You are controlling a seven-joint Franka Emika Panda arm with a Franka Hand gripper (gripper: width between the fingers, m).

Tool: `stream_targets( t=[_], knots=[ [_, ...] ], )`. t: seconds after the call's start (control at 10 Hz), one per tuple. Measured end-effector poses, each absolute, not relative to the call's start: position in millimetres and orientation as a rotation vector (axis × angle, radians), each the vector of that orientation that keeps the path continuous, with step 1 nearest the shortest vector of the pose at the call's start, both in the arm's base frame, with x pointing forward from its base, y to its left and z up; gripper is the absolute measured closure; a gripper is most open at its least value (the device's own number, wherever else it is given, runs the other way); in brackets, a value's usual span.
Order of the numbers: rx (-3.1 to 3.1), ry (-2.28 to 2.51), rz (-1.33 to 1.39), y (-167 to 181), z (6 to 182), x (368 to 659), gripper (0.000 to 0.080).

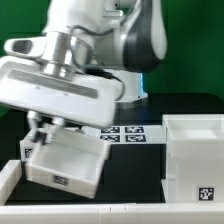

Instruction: Assemble drawer

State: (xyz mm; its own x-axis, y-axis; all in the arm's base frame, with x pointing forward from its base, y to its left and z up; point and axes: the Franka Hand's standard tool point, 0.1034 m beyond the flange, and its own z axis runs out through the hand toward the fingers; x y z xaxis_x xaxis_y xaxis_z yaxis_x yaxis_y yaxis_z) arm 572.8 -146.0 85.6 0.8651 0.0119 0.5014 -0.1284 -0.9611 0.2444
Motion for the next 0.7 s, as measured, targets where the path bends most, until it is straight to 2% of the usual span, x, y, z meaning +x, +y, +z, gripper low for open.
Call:
stream_targets(
  t=[0.4, 0.7],
  knots=[
    [2.761, -0.087, 0.759, -166, 89.6, 565, 0.0763],
    [2.811, -0.271, 0.748, -169, 72.3, 553, 0.0763]
  ],
)
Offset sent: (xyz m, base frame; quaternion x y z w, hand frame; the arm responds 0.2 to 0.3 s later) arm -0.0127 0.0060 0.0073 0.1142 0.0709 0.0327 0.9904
